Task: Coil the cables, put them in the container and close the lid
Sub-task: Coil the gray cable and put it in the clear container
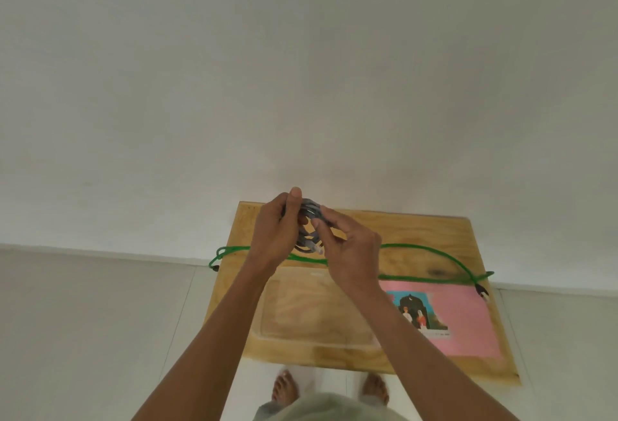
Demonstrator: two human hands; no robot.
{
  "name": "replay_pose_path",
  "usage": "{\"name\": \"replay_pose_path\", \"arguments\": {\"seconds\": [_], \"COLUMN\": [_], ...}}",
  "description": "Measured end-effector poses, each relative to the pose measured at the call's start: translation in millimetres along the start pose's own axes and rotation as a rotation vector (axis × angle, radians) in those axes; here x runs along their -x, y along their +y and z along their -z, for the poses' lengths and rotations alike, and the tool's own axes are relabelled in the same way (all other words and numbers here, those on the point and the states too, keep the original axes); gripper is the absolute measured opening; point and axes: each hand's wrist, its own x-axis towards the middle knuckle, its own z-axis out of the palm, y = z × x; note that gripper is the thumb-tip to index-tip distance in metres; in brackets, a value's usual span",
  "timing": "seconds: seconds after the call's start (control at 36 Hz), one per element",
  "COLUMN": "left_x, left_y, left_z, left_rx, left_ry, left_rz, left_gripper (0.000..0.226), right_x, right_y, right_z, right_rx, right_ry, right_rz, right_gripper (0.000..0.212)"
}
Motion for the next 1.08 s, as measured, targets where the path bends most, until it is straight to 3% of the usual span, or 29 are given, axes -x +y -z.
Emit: {"name": "replay_pose_path", "arguments": {"seconds": [0.19, 0.39, 0.61, 0.81, 1.08], "left_x": [3.8, 19.9, 50.0, 53.8, 50.2], "left_y": [-54.6, -124.5, -195.6, -220.5, -225.0], "left_z": [20.6, 29.1, 25.4, 18.2, 17.2], "left_rx": [-0.145, -0.355, -0.542, -0.542, -0.464], "left_ry": [-0.054, 0.035, -0.125, -0.191, -0.16], "left_rz": [-0.003, -0.067, -0.024, -0.062, -0.061], "left_gripper": [0.049, 0.035, 0.055, 0.07, 0.067], "right_x": [32.0, 71.1, 111.4, 117.0, 115.2], "right_y": [21.0, 53.1, 106.6, 132.3, 145.0], "right_z": [-27.9, -42.5, -68.8, -100.9, -129.6], "right_rx": [0.065, 0.171, 0.271, 0.317, 0.356], "right_ry": [-0.029, -0.036, -0.156, -0.224, -0.295], "right_rz": [-0.135, -0.31, -0.505, -0.565, -0.626], "right_gripper": [0.021, 0.02, 0.018, 0.012, 0.003]}}
